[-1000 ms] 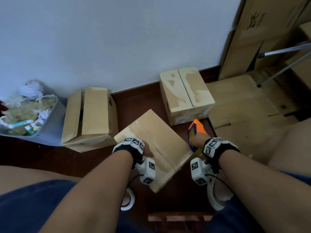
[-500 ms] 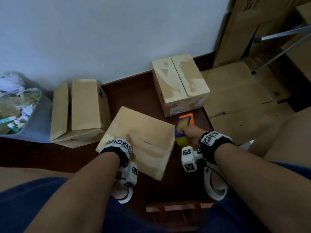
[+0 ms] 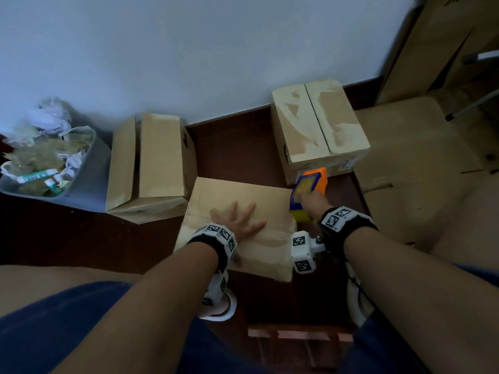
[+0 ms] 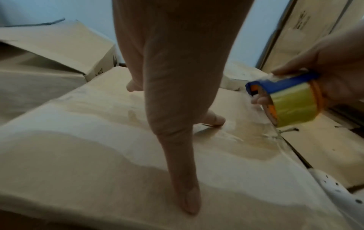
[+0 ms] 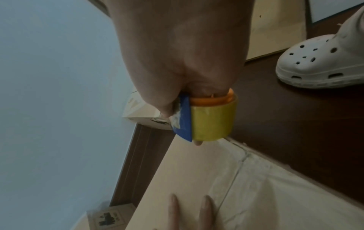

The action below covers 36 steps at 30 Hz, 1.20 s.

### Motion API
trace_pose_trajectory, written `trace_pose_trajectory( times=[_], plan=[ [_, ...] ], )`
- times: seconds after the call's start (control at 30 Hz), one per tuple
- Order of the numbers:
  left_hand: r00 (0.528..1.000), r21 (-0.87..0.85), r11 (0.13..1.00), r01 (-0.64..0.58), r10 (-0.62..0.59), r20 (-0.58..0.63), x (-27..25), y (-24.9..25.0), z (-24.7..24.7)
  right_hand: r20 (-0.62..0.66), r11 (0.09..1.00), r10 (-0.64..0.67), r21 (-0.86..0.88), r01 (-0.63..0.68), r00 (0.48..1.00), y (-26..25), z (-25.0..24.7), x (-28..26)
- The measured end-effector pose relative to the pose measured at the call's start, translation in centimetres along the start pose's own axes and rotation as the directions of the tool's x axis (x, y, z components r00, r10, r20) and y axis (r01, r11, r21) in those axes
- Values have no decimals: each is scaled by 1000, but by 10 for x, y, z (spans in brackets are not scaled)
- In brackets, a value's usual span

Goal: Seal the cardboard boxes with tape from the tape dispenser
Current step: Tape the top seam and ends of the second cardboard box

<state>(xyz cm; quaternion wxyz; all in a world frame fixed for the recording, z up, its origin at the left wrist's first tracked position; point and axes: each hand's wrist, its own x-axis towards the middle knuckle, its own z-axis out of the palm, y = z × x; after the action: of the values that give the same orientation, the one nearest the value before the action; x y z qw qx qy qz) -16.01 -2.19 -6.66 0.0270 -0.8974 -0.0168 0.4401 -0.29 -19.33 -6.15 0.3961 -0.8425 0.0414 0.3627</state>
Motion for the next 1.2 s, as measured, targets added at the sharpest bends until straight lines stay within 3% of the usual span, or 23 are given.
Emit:
trace_pose_trajectory(
  times=[0.13, 0.2, 0.33, 0.43, 0.5, 0.6, 0.7, 0.87, 0.93, 1.03, 1.2],
  plan=[
    [996, -64, 997, 51, -55, -68, 8, -18, 0, 99, 998, 68, -15, -67, 993, 3, 0, -1],
    [993, -65, 994, 86, -91, -78, 18, -28, 3, 89, 997, 75, -19, -74, 993, 6, -4, -1],
    [977, -232, 953, 193, -208, -40, 36, -35, 5, 63, 994, 104, -34, -102, 993, 15, -14, 6],
    [965, -271, 932, 242, -261, -38, 42, -35, -20, 53, 995, 89, -52, -86, 995, 20, -17, 7],
    [942, -318, 899, 302, -332, -43, 50, -36, -41, 53, 994, 106, -30, -104, 993, 20, -18, 7],
    [886, -489, 777, 396, -464, -20, 66, -41, -63, 62, 992, 124, -11, -123, 990, 17, -19, 8],
    [875, -545, 736, 403, -485, -8, 79, -44, -71, 63, 991, 126, -62, -122, 990, 8, -24, 7],
    [884, -592, 756, 278, -443, -150, 53, -69, -75, 132, 995, 101, -6, -101, 986, 0, -14, 7],
    [850, -539, 762, 357, -505, -151, 41, -88, -56, 172, 997, 75, -13, -74, 982, 2, -3, 6],
    [777, -564, 627, 538, -628, 44, 24, -98, -13, 185, 999, 43, -29, -38, 982, 0, 10, -5],
    [723, -753, 401, 522, -677, 140, 24, -71, 23, 249, 1000, 4, -14, 0, 969, -6, 20, -3]
  ],
)
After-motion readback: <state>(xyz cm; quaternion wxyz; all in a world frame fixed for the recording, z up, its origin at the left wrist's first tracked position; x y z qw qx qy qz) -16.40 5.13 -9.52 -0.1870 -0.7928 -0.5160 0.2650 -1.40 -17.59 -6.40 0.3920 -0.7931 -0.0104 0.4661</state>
